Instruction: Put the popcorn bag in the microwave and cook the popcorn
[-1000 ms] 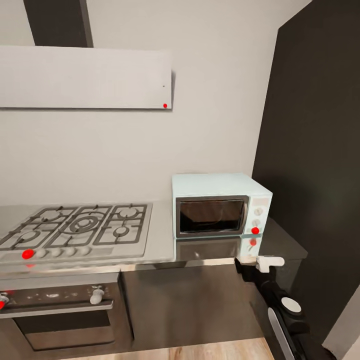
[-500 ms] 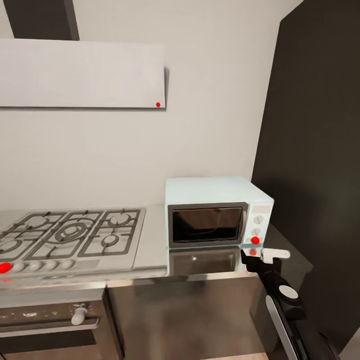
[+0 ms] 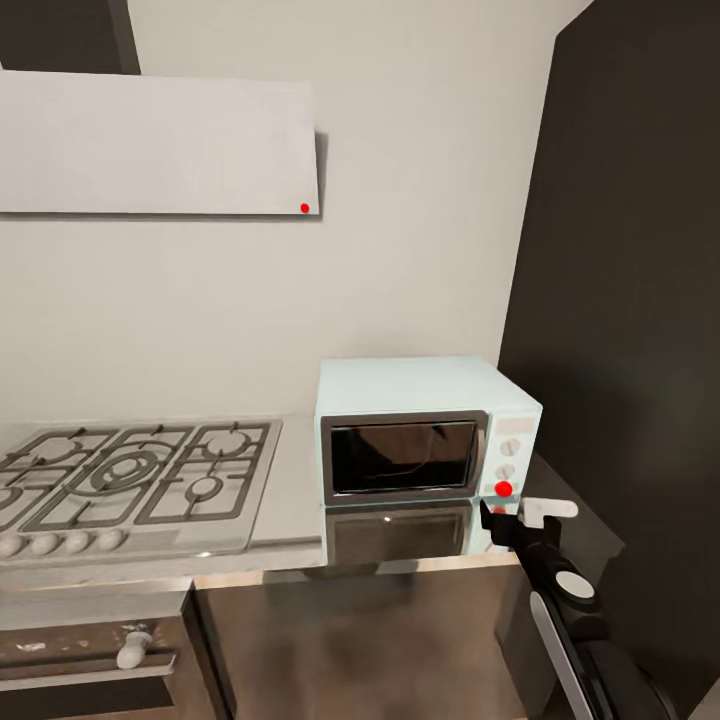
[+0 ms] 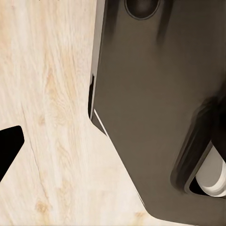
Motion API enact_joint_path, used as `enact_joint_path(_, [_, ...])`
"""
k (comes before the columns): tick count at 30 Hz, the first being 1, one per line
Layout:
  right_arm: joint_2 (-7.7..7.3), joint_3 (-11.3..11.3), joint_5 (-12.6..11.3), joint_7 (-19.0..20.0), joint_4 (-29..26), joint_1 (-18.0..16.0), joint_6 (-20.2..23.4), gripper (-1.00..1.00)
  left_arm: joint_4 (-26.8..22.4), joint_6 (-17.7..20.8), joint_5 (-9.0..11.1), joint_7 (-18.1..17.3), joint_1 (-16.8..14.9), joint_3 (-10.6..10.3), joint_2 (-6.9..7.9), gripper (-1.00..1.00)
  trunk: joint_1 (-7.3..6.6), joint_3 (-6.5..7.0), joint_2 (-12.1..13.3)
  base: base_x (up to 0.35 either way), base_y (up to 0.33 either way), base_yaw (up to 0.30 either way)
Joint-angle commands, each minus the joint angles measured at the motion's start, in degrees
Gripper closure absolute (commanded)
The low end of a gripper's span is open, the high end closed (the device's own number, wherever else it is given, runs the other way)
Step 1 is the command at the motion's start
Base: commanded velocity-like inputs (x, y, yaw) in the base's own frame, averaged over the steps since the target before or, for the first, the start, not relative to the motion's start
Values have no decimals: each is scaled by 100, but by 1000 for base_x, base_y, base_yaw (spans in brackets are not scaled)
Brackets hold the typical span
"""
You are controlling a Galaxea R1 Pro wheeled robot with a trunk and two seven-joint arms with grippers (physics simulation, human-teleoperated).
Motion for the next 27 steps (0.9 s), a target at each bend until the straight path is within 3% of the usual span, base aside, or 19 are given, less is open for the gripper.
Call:
enact_joint_path(1, [-3, 6, -36, -34, 4, -3, 27, -100, -13, 33, 2, -21, 2, 39, 1, -100, 1, -6, -4, 18, -1, 0])
enact_joint_path(18, [-3, -10, -45, -33, 520, -2, 24, -100, -13, 33, 2, -21, 2, 42, 4, -100, 1, -6, -4, 60, -46, 0])
enact_joint_path(27, [-8, -13, -45, -3, 659, -2, 8, -100, -11, 33, 2, -21, 2, 39, 9, -100, 1, -6, -4, 179, -7, 0])
